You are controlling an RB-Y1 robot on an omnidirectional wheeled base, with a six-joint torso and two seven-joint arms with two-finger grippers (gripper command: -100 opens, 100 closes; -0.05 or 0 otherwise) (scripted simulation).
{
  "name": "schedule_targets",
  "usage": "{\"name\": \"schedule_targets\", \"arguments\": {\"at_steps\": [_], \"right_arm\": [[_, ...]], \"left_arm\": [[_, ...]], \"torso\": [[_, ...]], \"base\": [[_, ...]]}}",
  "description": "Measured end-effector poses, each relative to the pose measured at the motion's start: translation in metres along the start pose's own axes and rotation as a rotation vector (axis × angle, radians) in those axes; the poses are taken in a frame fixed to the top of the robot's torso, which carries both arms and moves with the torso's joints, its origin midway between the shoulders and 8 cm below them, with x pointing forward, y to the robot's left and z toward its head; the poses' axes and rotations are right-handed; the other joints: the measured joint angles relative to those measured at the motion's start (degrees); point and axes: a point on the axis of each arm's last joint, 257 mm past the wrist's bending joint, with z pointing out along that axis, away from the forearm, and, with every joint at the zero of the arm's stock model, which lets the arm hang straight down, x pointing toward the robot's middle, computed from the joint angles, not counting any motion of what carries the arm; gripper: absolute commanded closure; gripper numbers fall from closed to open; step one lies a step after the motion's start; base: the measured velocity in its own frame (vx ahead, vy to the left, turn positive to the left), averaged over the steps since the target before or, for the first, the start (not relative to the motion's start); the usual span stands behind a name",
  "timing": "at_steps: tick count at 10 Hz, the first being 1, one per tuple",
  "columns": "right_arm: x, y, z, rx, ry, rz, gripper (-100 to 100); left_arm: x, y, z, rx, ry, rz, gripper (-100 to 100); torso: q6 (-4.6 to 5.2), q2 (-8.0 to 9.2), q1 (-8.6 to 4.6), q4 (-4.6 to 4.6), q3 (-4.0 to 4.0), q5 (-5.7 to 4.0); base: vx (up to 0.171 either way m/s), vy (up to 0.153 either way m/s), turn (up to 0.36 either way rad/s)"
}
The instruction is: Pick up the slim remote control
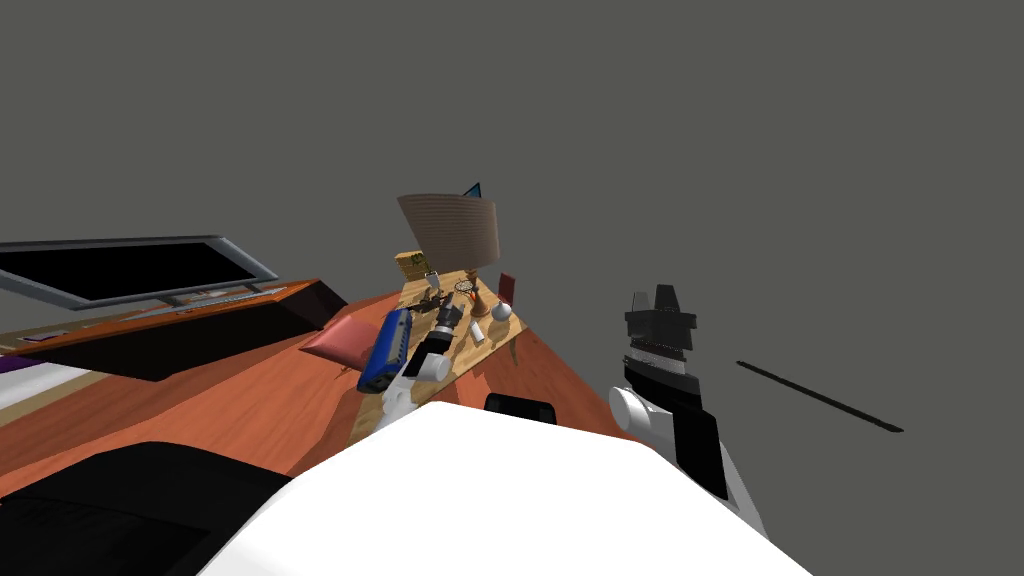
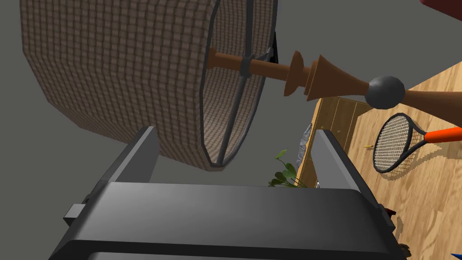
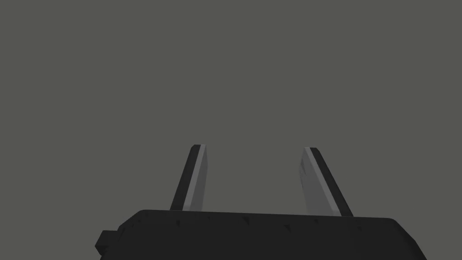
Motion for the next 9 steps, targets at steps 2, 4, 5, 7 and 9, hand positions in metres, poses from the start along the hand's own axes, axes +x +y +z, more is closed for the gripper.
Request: {"name": "schedule_targets", "arguments": {"at_steps": [2,4,5,7,9], "right_arm": [[0.000,0.000,0.000,0.000,0.000,0.000,0],[0.000,0.000,0.000,0.000,0.000,0.000,0],[0.000,0.000,0.000,0.000,0.000,0.000,0],[0.000,0.000,0.000,0.000,0.000,0.000,0],[0.000,0.000,0.000,0.000,0.000,0.000,0]], "left_arm": [[-0.014,0.026,0.001,-0.085,-0.013,0.017,-100],[-0.027,0.052,0.002,-0.161,-0.027,0.032,-100],[-0.032,0.063,0.000,-0.197,-0.034,0.038,-100],[-0.047,0.090,0.001,-0.275,-0.048,0.054,-100],[-0.065,0.110,-0.001,-0.350,-0.065,0.070,-100]], "torso": [[-0.01,-0.01,-0.04,0.00,-0.01,-0.01],[-0.01,-0.01,-0.05,0.00,-0.01,-0.01],[-0.04,-0.02,-0.07,0.00,-0.01,-0.01],[-0.03,-0.06,-0.09,-0.01,-0.04,-0.01],[-0.05,-0.07,-0.09,-0.01,-0.04,-0.02]], "base": [[-0.029,0.046,-0.126],[-0.033,0.050,-0.129],[-0.026,0.046,-0.174],[-0.023,0.040,-0.151],[-0.021,0.036,-0.135]]}}
